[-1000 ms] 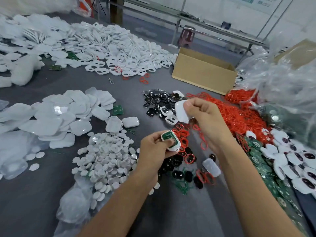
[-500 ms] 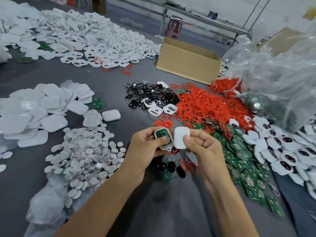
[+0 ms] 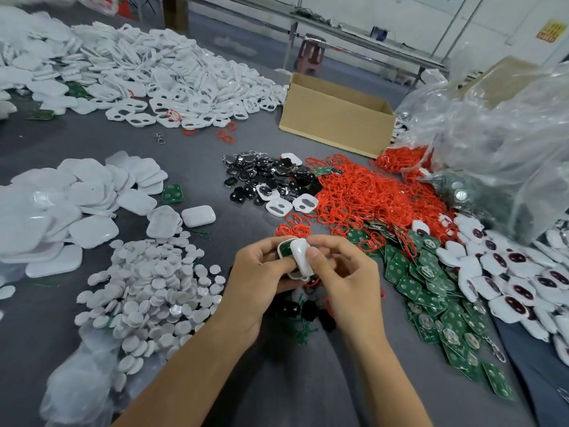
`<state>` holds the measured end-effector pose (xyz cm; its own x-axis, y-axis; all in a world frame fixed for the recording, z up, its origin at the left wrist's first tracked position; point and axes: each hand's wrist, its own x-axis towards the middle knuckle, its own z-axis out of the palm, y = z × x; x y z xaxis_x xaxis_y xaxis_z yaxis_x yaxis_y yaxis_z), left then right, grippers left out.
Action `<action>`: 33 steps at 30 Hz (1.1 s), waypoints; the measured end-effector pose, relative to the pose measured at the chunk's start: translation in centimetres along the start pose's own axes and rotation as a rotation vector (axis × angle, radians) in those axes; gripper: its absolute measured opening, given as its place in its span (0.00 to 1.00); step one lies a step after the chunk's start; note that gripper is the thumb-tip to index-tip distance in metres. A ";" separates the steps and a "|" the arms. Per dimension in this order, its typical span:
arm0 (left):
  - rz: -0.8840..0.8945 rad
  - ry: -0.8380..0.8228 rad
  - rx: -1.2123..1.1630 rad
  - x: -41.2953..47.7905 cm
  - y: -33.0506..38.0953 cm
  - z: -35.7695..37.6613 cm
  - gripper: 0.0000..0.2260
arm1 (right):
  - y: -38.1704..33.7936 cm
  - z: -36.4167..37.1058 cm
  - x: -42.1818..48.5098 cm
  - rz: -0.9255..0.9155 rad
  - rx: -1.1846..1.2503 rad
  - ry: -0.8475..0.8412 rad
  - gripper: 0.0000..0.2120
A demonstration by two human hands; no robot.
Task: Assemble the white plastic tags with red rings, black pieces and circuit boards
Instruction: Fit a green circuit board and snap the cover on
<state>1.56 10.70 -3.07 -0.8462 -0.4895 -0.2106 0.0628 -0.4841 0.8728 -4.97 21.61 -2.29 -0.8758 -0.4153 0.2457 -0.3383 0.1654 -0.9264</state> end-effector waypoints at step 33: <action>0.002 0.019 -0.026 -0.2 0.8 -0.1 0.10 | -1.1 -1.1 -0.5 0.486 1.043 -0.393 0.20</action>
<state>1.86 10.38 -2.40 -0.8361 -0.5039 -0.2168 0.0787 -0.5013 0.8617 -4.54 22.67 -1.11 -0.6089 -0.7831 -0.1265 0.5937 -0.3441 -0.7274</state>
